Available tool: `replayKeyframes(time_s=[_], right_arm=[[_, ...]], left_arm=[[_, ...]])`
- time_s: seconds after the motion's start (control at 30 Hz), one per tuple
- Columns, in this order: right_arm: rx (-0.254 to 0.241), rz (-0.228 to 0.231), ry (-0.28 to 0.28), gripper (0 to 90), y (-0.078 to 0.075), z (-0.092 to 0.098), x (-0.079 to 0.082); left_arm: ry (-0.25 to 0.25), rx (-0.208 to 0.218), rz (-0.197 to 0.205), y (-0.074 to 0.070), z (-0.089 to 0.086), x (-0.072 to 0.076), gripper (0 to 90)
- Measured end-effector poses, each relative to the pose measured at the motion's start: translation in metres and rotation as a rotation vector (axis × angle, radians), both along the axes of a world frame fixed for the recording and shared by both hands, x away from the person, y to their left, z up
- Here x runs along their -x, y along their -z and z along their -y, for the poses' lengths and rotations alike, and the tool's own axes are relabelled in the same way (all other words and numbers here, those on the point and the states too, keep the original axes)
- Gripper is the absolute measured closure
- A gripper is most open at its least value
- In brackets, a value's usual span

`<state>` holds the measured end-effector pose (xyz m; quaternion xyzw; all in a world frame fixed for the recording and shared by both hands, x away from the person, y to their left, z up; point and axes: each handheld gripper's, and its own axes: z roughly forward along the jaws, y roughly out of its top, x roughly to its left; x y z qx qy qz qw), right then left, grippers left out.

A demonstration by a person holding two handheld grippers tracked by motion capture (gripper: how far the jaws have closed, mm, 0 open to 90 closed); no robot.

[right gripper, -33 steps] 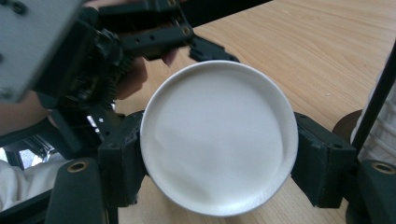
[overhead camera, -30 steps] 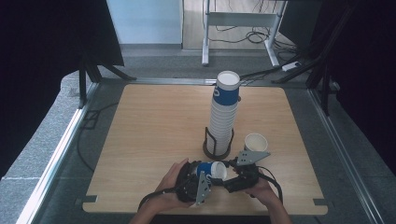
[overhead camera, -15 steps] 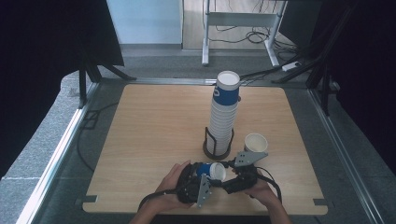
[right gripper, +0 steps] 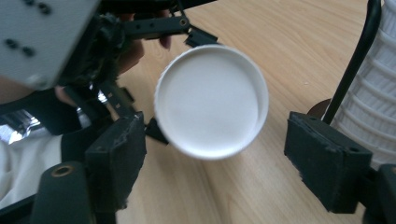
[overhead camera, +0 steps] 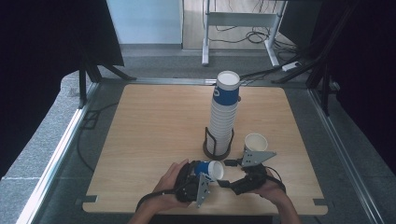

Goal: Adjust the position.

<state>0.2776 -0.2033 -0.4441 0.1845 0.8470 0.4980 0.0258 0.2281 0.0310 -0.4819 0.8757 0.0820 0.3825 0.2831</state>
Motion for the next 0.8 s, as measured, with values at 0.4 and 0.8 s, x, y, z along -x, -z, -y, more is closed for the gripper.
replayKeyframes(time_s=[0.4,0.8], right_arm=[[0.346,-0.069,-0.084,20.0,-0.031,-0.022,-0.009],[0.548,-0.124,-0.185,19.4,-0.031,-0.062,-0.024]], left_arm=[[0.002,-0.007,0.044,-0.001,0.004,0.004,20.5],[0.010,-0.087,0.092,0.005,0.012,0.007,20.5]])
